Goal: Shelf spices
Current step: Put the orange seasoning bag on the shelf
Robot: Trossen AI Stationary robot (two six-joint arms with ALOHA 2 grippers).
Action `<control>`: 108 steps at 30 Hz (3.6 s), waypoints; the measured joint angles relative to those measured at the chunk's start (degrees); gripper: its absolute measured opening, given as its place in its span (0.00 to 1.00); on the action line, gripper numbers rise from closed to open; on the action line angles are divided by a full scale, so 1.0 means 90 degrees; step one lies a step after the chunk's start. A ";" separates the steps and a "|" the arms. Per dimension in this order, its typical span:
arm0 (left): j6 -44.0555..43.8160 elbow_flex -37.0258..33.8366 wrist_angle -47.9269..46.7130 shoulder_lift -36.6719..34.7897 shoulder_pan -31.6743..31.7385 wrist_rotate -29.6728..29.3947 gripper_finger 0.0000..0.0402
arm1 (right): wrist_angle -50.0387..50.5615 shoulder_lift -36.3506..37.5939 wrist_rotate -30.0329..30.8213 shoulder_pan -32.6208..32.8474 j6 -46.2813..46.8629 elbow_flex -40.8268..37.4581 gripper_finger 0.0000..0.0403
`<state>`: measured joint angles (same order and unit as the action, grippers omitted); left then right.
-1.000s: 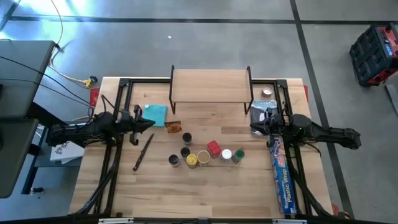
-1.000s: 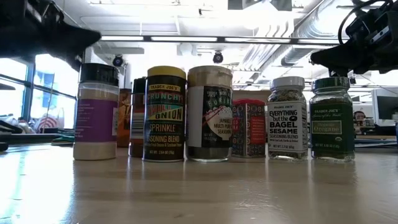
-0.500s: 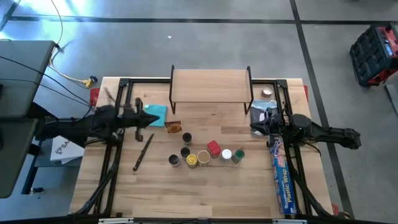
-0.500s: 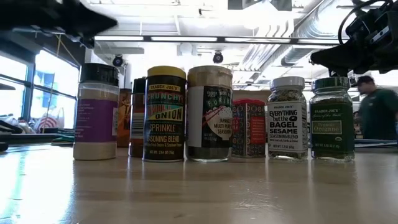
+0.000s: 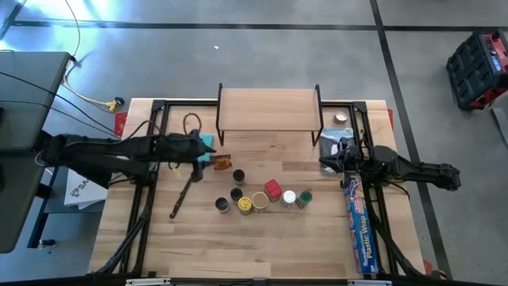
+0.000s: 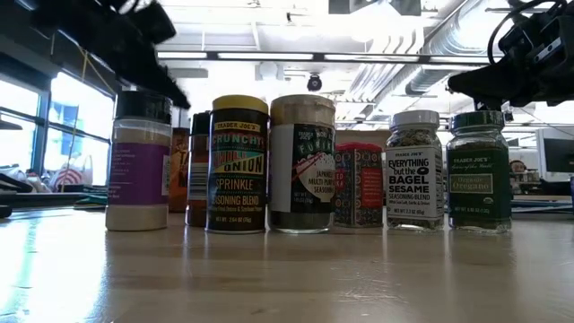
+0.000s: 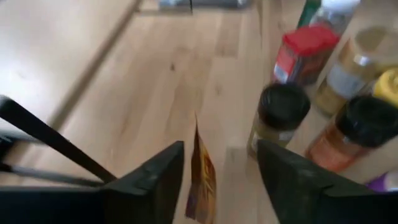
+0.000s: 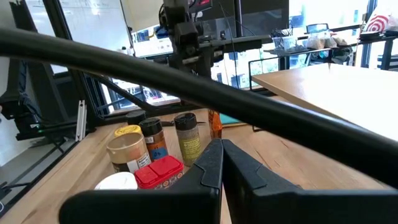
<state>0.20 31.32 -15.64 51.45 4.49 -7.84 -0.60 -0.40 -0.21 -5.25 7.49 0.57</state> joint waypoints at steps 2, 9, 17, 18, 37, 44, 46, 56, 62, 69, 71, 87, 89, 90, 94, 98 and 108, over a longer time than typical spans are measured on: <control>-0.0056 -0.0071 -0.0035 0.0190 -0.0002 -0.0005 0.58 | 0.0000 0.0000 0.0000 0.0000 0.0001 0.0001 0.00; -0.0347 -0.0071 0.0051 0.1122 -0.0002 -0.0479 0.62 | 0.0000 0.0000 0.0000 -0.0001 0.0000 -0.0001 0.00; -0.0516 -0.0071 0.0736 0.1795 -0.0002 -0.0855 0.48 | 0.0000 0.0000 0.0000 0.0001 0.0002 -0.0001 0.00; -0.0561 -0.0071 0.0725 0.1805 -0.0002 -0.0856 0.44 | 0.0000 0.0000 0.0000 -0.0001 0.0002 -0.0001 0.00; -0.0500 0.0699 0.0195 0.1364 -0.0007 -0.0068 0.00 | 0.0000 0.0000 0.0000 0.0001 0.0000 0.0001 0.00; 0.0229 0.2273 -0.0606 0.1371 0.0223 -0.0021 0.00 | 0.0000 0.0000 0.0000 0.0001 0.0001 0.0000 0.00; 0.0586 0.2809 -0.0804 0.1411 0.0496 0.0053 0.00 | 0.0000 0.0000 0.0000 -0.0001 0.0002 -0.0001 0.00; 0.2335 0.5484 -0.2207 0.2970 0.2389 0.1475 0.00 | 0.0000 0.0000 0.0000 0.0000 0.0000 0.0000 0.00; 0.3184 0.6537 -0.3251 0.4009 0.3360 0.1695 0.00 | 0.0000 0.0000 0.0000 -0.0001 0.0001 0.0000 0.00; 0.3658 0.6598 -0.3353 0.4318 0.4247 0.3189 0.00 | 0.0000 0.0000 0.0000 -0.0001 0.0001 0.0001 0.00; 0.3654 0.6598 -0.3351 0.4331 0.4403 0.3449 0.00 | 0.0000 0.0000 0.0000 0.0000 0.0002 0.0000 0.00; 0.3644 0.6606 -0.3623 0.4705 0.4529 0.3674 0.00 | 0.0000 -0.0002 0.0000 0.0000 0.0001 -0.0001 0.00; 0.3576 0.6606 -0.3621 0.4693 0.4530 0.3665 0.00 | 0.0000 -0.0001 0.0000 0.0000 0.0000 0.0001 0.00; 0.3545 0.6605 -0.3623 0.4693 0.4543 0.3663 0.00 | 0.0000 -0.0001 0.0000 0.0001 0.0002 0.0001 0.00; 0.3512 0.6605 -0.3640 0.4693 0.4563 0.3648 0.01 | 0.0000 0.0000 0.0000 0.0000 0.0002 -0.0001 0.00; 0.3510 0.6605 -0.3628 0.4693 0.4566 0.3627 0.06 | 0.0000 -0.0001 0.0000 0.0001 0.0001 0.0000 0.00; 0.3538 0.6605 -0.3626 0.4693 0.4563 0.3613 0.26 | 0.0000 -0.0001 0.0000 0.0001 0.0002 0.0000 0.00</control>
<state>32.04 90.76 -48.27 93.69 45.56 24.68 -0.60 -0.41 -0.21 -5.23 7.51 0.57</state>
